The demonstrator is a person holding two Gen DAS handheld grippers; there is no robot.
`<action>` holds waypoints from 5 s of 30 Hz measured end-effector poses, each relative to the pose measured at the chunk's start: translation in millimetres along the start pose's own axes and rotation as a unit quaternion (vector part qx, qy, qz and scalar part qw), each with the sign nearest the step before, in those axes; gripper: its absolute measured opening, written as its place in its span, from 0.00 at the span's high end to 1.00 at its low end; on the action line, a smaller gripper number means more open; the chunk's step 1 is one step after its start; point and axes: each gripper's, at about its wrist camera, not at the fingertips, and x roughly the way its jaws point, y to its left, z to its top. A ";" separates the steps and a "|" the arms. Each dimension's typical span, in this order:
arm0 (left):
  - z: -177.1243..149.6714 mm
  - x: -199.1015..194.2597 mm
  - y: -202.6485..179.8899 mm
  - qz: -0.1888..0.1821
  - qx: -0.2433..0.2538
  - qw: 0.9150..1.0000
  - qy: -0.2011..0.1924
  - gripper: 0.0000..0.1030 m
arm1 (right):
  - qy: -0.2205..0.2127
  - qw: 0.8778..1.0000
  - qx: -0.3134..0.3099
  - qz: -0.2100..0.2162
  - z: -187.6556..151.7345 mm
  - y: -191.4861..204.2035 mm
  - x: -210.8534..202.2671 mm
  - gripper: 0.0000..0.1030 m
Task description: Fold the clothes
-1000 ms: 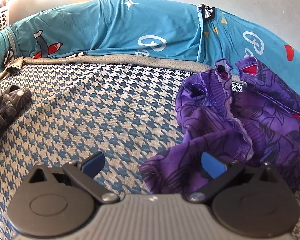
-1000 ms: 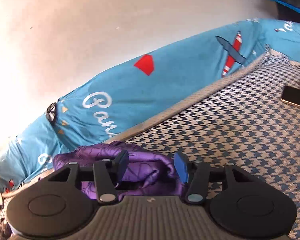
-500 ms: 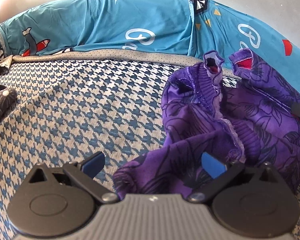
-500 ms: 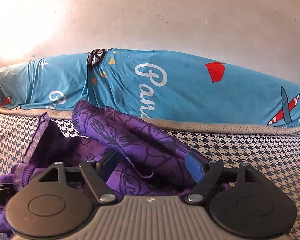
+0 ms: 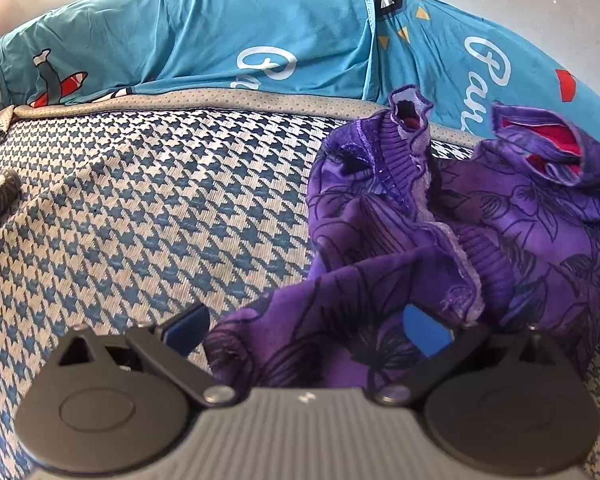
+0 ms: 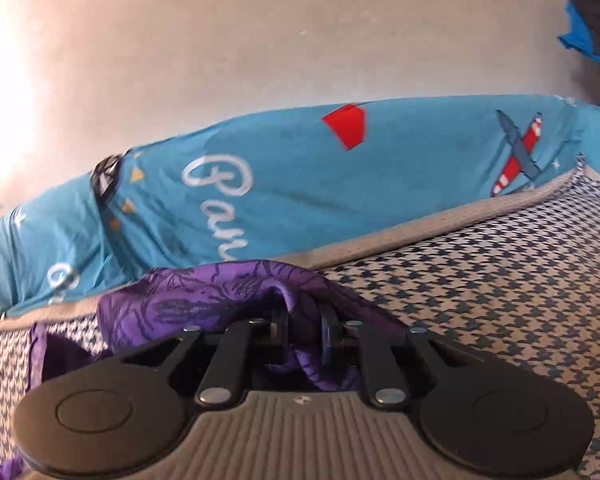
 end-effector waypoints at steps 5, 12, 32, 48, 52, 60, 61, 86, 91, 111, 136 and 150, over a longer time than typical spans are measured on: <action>2.2 -2.5 3.2 0.004 -0.006 1.000 -0.010 0.00 | -0.015 0.986 0.121 -0.110 9.9 -56.1 -1.8 0.89; 5.2 -7.2 11.0 0.025 -0.028 0.999 -0.027 0.00 | -0.019 0.957 0.197 -0.211 16.4 -112.5 -17.2 0.87; -0.5 -23.8 21.0 0.037 -0.030 0.999 -0.013 0.00 | 0.102 0.973 -0.133 0.156 -54.9 37.6 -55.3 0.44; -0.4 -26.5 37.6 0.046 -0.051 0.998 -0.015 0.00 | 0.050 0.919 -0.386 0.058 -132.3 89.8 -53.4 0.24; 1.3 -26.8 36.5 0.047 -0.050 0.997 -0.022 0.00 | 0.054 0.946 -0.313 0.067 -109.5 82.7 -44.8 0.81; 5.0 -24.6 40.1 0.062 -0.060 0.996 -0.031 0.00 | 0.010 0.992 -0.099 0.080 -44.6 37.6 -43.5 0.92; 4.9 -23.6 39.9 0.063 -0.059 0.996 -0.030 0.00 | 0.003 0.994 -0.076 0.077 -37.1 31.2 -41.7 0.92; 13.6 -1.1 19.2 0.061 -0.043 0.997 -0.020 0.00 | 0.014 0.999 0.021 0.026 16.7 15.8 26.7 0.59; 13.4 -1.2 18.7 0.051 -0.044 0.998 -0.018 0.00 | -0.010 0.999 0.011 0.033 22.2 16.8 7.4 0.38; 17.4 -11.7 51.8 0.066 -0.080 0.994 -0.026 0.00 | 0.103 0.953 -0.170 0.228 -62.7 85.6 -40.0 0.38; 17.2 -12.4 60.6 0.070 -0.081 0.994 -0.020 0.00 | 0.081 0.839 -0.462 0.277 -175.8 141.2 -69.0 0.24; 16.9 -12.3 57.4 0.069 -0.081 0.994 -0.022 0.00 | 0.117 0.884 -0.329 0.309 -142.2 129.1 -56.4 0.85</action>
